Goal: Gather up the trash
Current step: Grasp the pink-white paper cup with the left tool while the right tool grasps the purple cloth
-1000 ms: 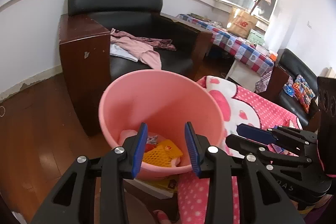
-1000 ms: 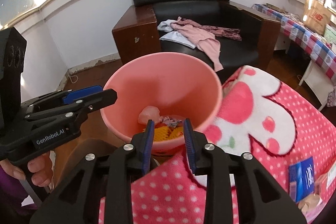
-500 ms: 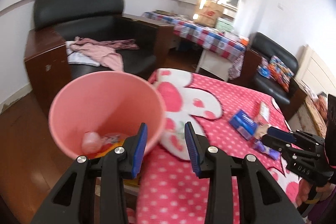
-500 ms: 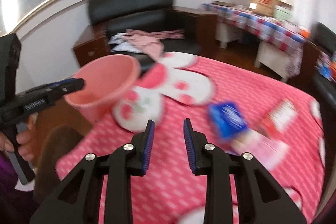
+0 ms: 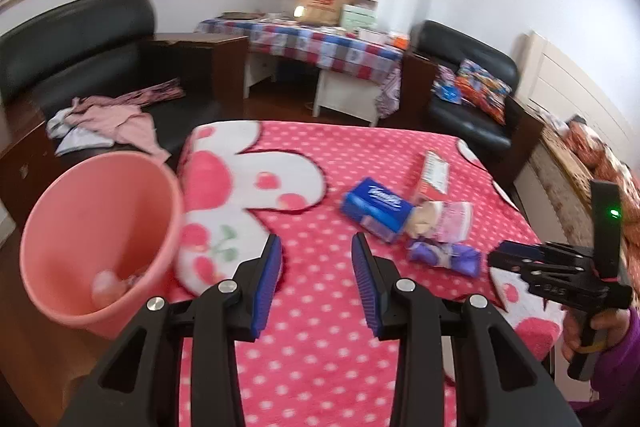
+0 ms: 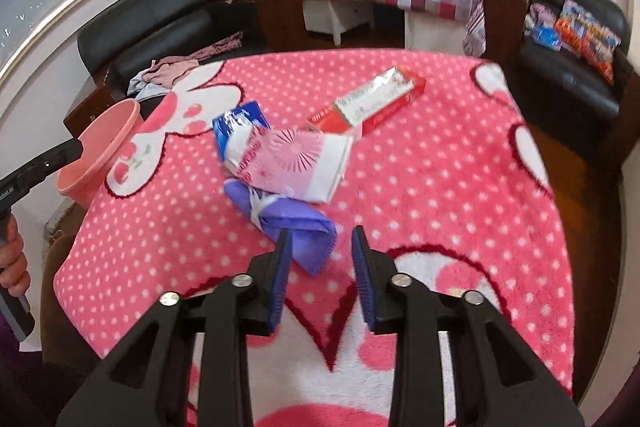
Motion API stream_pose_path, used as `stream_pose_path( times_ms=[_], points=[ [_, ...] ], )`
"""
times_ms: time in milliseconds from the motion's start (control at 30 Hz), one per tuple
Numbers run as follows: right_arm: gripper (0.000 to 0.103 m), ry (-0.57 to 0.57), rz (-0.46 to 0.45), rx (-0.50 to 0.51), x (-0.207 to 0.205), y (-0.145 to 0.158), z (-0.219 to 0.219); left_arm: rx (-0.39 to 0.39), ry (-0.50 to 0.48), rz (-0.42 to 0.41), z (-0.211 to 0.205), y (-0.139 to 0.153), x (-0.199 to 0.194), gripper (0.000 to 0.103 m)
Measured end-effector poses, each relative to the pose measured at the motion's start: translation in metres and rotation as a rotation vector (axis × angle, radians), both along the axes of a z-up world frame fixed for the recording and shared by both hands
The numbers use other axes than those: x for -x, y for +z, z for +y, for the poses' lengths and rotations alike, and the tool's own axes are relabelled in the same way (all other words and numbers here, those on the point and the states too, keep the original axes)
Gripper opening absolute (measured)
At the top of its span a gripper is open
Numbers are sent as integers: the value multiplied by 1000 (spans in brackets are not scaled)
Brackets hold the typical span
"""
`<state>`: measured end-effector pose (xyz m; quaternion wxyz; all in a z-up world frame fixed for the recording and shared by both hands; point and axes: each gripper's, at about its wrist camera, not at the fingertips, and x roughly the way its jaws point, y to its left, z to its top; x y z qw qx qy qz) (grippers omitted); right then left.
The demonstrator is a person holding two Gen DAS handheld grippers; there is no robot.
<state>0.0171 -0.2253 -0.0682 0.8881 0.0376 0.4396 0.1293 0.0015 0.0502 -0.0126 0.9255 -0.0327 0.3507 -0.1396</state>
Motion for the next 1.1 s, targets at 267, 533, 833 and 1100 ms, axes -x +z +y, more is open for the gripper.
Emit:
stream_pose_path(
  times_ms=[267,533,833,1100],
  points=[
    [41,61,28,-20,-11,-11,4,-15,-174,-3,-59,0,-12,36],
    [41,84,52,-44,-14,-21,-2,-37,-284,35,-110,-19,-41,31],
    [41,106,61,-84,-26,-24,-4,-72,-301,61,-136,-36,-66,14],
    [40,105,69,-141,-26,-27,-8,-55,-292,71,-133,-38,-67,1]
  ],
)
